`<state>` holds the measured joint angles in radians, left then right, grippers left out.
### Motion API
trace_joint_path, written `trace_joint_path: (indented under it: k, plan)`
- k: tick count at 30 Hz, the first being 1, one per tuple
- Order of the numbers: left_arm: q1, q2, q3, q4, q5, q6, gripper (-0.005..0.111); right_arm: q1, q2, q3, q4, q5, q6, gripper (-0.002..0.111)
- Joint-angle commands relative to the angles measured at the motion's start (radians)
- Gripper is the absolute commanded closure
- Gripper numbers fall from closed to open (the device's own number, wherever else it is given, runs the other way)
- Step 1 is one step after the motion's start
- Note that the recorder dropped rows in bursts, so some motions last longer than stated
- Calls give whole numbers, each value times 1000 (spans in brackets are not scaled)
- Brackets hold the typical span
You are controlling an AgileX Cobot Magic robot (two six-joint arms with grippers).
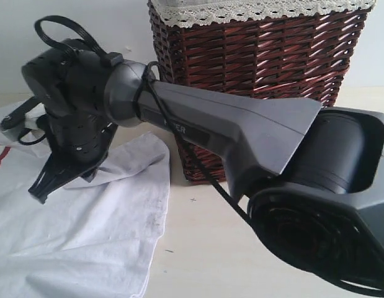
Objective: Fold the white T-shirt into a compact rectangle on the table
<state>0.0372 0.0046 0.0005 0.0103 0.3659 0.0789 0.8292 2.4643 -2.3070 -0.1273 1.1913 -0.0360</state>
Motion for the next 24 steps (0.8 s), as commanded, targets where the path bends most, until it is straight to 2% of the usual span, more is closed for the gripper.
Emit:
trace_joint_path:
  k: [1,8,14,19,24]
  plan:
    - [-6,-5,0,2,-9,-7,107,37,-43,47,98,30,-73,108]
    - [-6,-5,0,2,-9,-7,107,72,-120,212,134,0,-71,108]
    - [-6,-5,0,2,-9,-7,107,92,-253,450,139,-106,-41,108]
    - [-6,-5,0,2,-9,-7,107,207,-364,746,152,-231,-39,108]
    - [-6,-5,0,2,-9,-7,107,246,-353,864,150,-360,8,108]
